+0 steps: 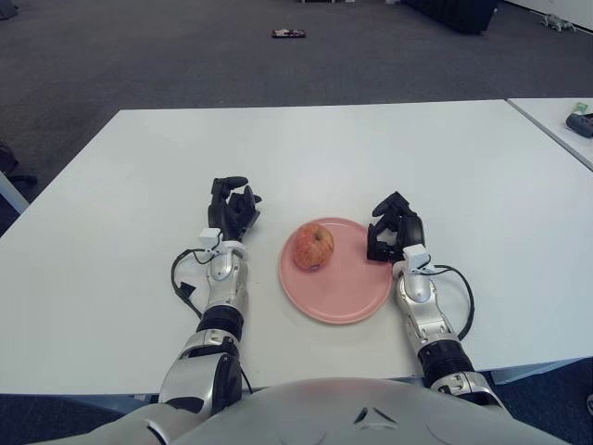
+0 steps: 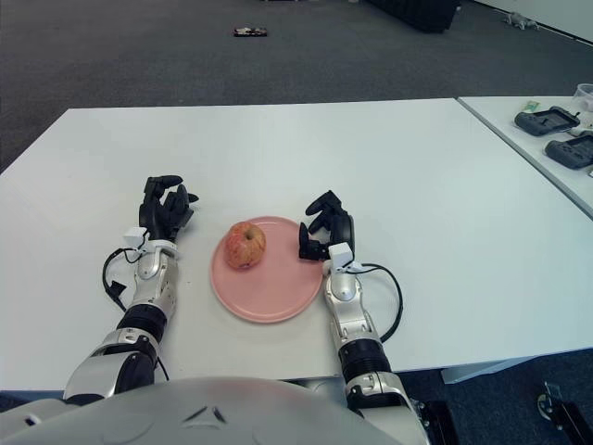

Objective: Put the apple into the plate.

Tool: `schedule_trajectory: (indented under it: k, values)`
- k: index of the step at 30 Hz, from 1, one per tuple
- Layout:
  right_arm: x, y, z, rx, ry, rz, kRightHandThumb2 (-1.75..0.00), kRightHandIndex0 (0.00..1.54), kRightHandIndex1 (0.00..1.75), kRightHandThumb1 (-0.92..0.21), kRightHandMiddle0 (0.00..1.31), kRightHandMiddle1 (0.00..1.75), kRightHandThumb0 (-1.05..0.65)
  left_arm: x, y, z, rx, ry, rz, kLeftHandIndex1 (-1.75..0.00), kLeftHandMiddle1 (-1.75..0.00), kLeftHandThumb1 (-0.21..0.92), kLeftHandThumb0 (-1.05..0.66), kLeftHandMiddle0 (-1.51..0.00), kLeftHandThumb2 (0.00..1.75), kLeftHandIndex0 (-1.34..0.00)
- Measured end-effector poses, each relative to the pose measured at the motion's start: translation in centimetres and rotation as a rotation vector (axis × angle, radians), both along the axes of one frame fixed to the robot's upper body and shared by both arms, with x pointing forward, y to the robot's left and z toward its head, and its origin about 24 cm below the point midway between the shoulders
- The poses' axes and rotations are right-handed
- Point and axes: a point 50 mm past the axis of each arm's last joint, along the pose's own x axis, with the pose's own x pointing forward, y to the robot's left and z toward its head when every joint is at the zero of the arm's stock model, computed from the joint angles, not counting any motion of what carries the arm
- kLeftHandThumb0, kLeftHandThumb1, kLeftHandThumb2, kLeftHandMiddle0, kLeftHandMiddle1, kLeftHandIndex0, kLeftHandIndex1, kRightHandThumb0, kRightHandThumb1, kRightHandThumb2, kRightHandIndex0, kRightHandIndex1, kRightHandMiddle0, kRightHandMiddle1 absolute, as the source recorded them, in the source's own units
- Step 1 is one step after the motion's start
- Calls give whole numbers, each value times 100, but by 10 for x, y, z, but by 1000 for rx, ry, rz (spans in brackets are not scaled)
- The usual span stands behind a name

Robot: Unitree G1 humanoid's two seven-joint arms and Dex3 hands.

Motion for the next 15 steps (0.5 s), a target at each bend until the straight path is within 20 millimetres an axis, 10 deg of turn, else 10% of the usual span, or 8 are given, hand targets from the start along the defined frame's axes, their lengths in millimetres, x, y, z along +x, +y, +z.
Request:
schedule_trajectory:
  k: [15]
  values:
    - [2,-3,-1,6,6,-22,-146,70,174,-21,44,175,-1,-2,2,-3,45,38,-37,-175,-175,73,-38,-72,80,-31]
